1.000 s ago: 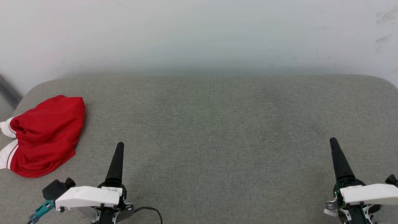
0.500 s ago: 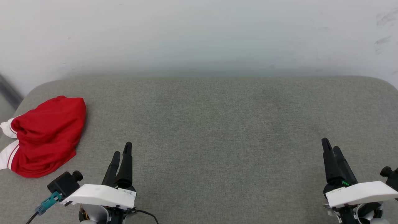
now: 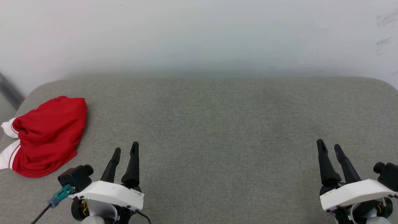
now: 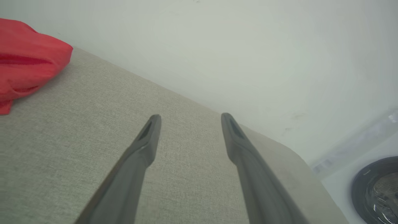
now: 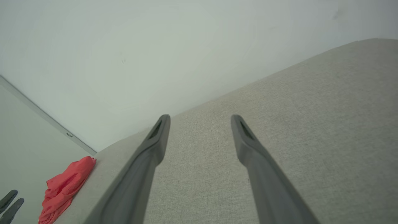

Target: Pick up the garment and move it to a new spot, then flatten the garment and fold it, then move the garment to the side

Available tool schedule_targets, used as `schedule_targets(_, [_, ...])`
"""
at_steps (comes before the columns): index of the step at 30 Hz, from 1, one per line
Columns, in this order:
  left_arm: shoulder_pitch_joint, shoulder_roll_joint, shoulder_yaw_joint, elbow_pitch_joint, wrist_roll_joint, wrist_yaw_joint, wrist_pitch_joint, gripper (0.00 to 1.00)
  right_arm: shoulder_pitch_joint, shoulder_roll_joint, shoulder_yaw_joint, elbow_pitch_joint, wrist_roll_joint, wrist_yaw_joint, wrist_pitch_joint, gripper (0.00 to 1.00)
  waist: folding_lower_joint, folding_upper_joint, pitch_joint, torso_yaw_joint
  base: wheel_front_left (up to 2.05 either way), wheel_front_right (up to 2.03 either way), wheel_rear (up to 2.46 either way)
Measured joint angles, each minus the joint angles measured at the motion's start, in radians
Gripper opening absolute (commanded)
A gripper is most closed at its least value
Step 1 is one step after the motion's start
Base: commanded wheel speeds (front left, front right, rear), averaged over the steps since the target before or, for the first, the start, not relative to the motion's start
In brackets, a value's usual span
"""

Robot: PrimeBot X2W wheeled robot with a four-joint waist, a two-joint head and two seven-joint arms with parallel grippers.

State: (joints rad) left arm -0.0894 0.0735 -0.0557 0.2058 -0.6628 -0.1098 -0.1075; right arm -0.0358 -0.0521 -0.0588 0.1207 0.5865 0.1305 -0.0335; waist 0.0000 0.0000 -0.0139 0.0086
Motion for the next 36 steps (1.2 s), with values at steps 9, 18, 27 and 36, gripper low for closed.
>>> schedule_targets(9, [-0.014, 0.013, -0.021, 0.009, 0.118, 0.022, -0.026, 1.00, 0.007, 0.001, -0.004, -0.021, -0.120, 0.000, 0.008, 1.00, 0.0000, 0.0000, -0.002, 0.000, 0.00, 0.00, 0.00])
schedule_targets(18, [-0.021, 0.023, -0.040, 0.023, 0.211, 0.032, -0.047, 1.00, 0.017, 0.001, -0.011, -0.041, -0.216, 0.000, 0.016, 1.00, 0.0000, 0.0000, -0.003, 0.000, 0.00, 0.00, 0.00])
schedule_targets(27, [-0.026, 0.025, -0.056, 0.039, 0.290, 0.048, -0.070, 1.00, 0.024, 0.001, -0.011, -0.056, -0.301, 0.000, 0.012, 1.00, 0.0000, 0.0000, -0.006, 0.000, 0.00, 0.00, 0.00])
schedule_targets(36, [-0.033, 0.025, -0.067, 0.056, 0.356, 0.052, -0.090, 1.00, 0.029, 0.001, -0.012, -0.059, -0.346, 0.000, 0.008, 1.00, 0.0000, 0.0000, -0.009, 0.000, 0.00, 0.00, 0.00])
